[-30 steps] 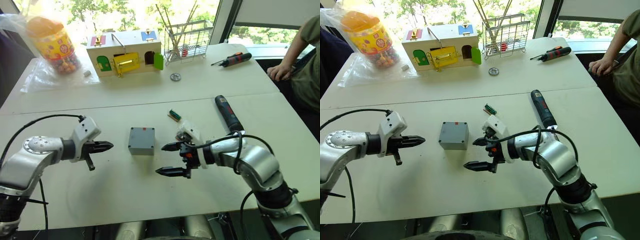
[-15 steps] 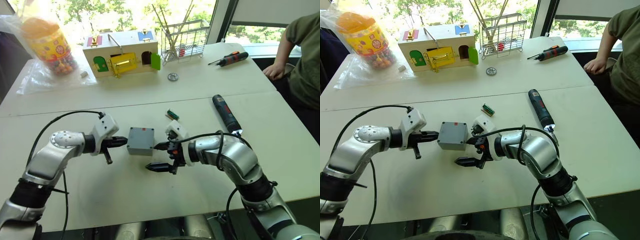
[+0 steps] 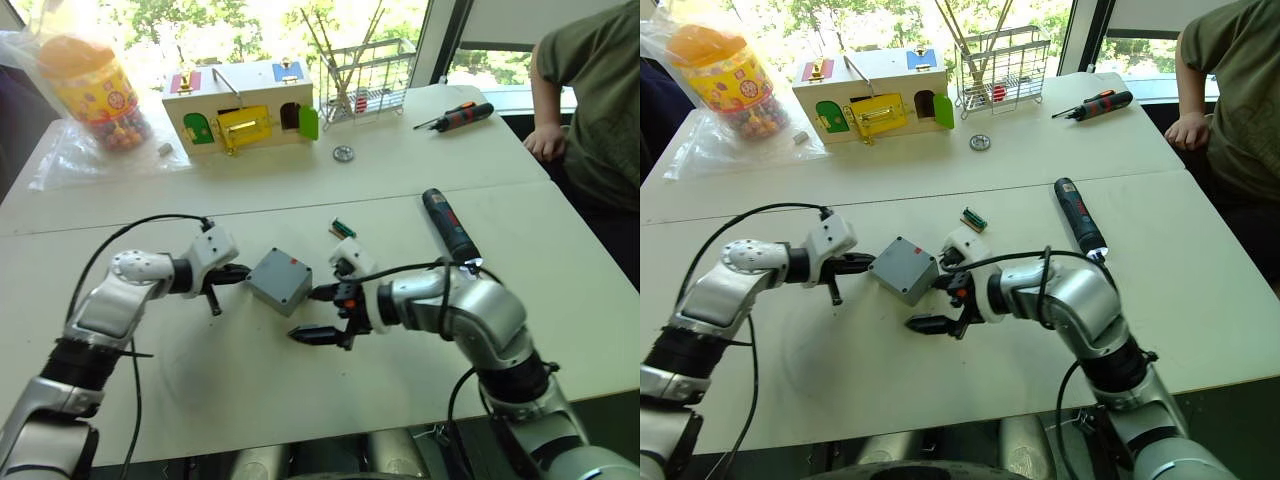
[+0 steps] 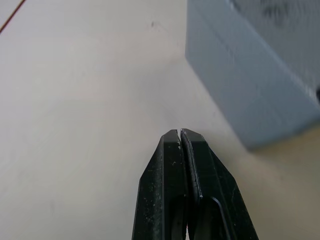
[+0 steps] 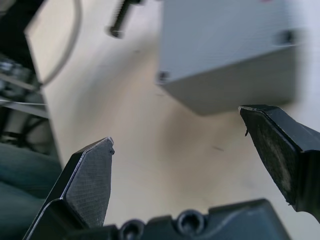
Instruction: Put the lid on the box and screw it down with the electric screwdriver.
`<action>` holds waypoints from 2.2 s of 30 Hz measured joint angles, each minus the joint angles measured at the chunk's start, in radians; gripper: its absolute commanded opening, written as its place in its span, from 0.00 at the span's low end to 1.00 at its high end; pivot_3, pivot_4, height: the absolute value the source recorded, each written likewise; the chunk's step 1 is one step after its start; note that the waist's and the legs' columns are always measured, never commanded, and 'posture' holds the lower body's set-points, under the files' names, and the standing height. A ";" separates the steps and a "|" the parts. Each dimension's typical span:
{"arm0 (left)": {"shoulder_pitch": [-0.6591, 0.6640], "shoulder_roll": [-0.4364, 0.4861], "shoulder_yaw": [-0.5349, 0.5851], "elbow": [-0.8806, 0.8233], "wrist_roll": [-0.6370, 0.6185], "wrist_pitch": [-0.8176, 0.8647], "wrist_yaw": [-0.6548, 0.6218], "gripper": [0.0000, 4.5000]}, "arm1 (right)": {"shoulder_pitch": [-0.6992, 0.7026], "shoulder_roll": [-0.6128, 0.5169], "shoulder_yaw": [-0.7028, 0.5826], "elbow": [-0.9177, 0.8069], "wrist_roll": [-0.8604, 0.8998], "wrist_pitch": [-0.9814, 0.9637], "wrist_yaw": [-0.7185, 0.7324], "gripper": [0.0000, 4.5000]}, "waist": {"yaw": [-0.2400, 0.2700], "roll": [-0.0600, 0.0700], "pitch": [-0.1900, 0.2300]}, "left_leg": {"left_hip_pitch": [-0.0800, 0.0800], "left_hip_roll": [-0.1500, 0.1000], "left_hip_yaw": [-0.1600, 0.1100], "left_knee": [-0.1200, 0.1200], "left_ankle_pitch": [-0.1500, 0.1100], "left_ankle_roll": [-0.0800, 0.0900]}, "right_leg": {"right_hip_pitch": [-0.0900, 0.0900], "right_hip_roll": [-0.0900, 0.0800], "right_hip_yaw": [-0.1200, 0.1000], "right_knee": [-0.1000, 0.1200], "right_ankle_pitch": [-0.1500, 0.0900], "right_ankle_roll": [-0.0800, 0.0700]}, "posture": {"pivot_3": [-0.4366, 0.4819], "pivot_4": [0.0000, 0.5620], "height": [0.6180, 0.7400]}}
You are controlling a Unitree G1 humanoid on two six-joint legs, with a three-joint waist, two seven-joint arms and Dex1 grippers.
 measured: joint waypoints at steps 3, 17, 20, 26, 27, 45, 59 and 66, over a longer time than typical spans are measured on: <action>0.116 0.034 0.068 -0.136 -0.063 0.090 -0.012 0.00 | -0.024 -0.026 0.015 0.065 -0.034 -0.116 0.043 1.00 | -0.001 0.000 0.000 | 0.000 0.001 0.000 0.000 0.000 0.000 | 0.000 0.001 0.001 0.000 0.000 0.000 | 0.48 0.27 1.00; 0.174 -0.086 0.089 -0.326 -0.172 0.257 0.122 0.00 | -0.088 0.040 0.174 0.360 -0.162 -0.457 0.273 1.00 | 0.006 0.000 0.000 | 0.000 0.001 0.000 0.002 0.000 0.000 | 0.001 0.001 0.001 0.000 0.000 0.000 | 0.48 0.27 1.00; 0.126 -0.112 0.080 -0.274 -0.150 0.233 0.143 0.00 | -0.067 0.049 0.171 0.321 -0.151 -0.415 0.273 1.00 | 0.006 0.000 0.000 | 0.000 0.001 -0.001 0.001 0.000 0.000 | 0.001 0.001 0.000 0.000 0.000 0.000 | 0.48 0.27 1.00; 0.079 -0.123 0.052 -0.213 -0.118 0.194 0.144 0.00 | -0.023 0.060 0.166 0.244 -0.135 -0.341 0.245 1.00 | 0.007 0.000 0.000 | 0.000 0.001 -0.001 0.002 0.000 0.000 | 0.001 0.001 0.001 0.000 0.000 0.000 | 0.48 0.27 1.00; 0.075 -0.123 0.049 -0.207 -0.114 0.191 0.141 0.00 | -0.018 0.068 0.161 0.241 -0.135 -0.336 0.234 1.00 | 0.007 0.000 0.000 | 0.000 0.001 -0.001 0.002 0.000 -0.001 | 0.001 0.001 0.001 0.000 0.000 0.000 | 0.48 0.27 1.00; -0.118 -0.034 0.167 -0.283 -0.280 0.306 0.032 0.00 | -0.169 0.046 -0.093 0.547 -0.156 -0.502 0.182 1.00 | 0.003 -0.002 -0.001 | 0.000 0.000 0.000 0.002 0.000 -0.001 | 0.001 0.001 -0.001 0.000 0.000 0.000 | 0.48 0.27 1.00; -0.130 -0.076 0.098 -0.305 -0.250 0.309 0.120 0.00 | -0.321 0.215 -0.080 1.149 -0.381 -0.907 0.052 0.64 | -0.028 -0.002 0.000 | 0.000 0.001 0.000 0.000 0.001 -0.001 | 0.000 0.003 0.000 0.000 0.000 0.000 | 0.48 0.27 1.00; -0.108 -0.076 0.096 -0.305 -0.236 0.295 0.129 0.00 | -0.351 0.254 -0.110 1.199 -0.382 -0.929 0.054 0.64 | -0.026 -0.002 -0.001 | 0.000 0.001 0.000 0.000 0.001 -0.001 | 0.000 0.003 0.000 0.000 0.000 0.000 | 0.48 0.27 1.00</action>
